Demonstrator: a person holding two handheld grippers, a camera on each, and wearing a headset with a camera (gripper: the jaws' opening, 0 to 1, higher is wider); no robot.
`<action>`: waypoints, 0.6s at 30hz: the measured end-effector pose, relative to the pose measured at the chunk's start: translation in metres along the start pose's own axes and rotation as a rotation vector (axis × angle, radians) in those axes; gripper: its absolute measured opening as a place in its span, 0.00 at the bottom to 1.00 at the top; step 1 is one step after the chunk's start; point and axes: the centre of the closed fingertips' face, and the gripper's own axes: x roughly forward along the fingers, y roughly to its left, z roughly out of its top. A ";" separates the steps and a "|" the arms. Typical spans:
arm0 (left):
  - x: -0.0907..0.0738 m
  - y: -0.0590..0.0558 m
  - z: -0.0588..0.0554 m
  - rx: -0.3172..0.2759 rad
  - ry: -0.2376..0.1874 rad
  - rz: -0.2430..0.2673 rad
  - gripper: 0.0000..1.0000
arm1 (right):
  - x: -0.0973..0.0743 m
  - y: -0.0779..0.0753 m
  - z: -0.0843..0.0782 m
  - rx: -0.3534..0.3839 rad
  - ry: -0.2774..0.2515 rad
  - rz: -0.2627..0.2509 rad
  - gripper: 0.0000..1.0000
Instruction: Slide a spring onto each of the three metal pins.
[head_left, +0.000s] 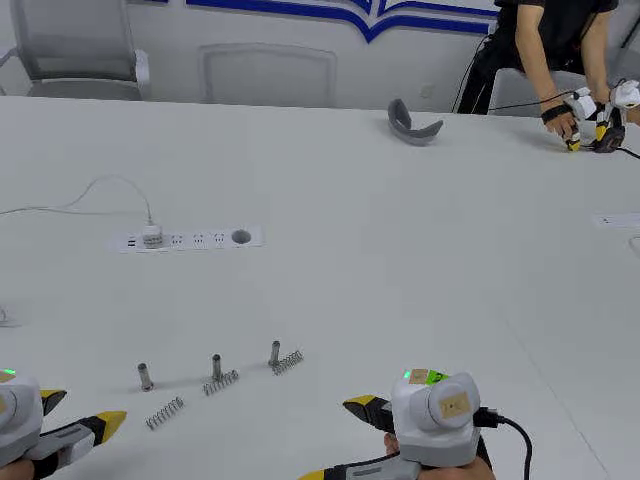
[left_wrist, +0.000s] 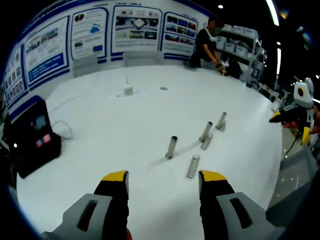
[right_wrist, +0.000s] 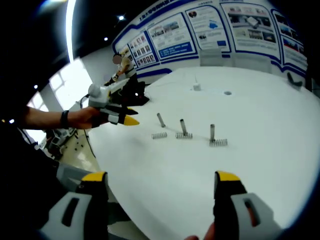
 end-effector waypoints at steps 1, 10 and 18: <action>-0.002 0.000 -0.001 0.000 -0.001 0.000 0.58 | 0.001 0.000 0.000 -0.001 0.000 0.001 0.89; -0.016 -0.005 -0.006 0.000 -0.012 -0.009 0.63 | 0.006 0.000 0.004 -0.008 0.002 0.006 0.89; -0.025 -0.008 -0.009 -0.042 -0.028 -0.015 0.69 | 0.008 -0.003 0.004 -0.007 0.003 0.004 0.89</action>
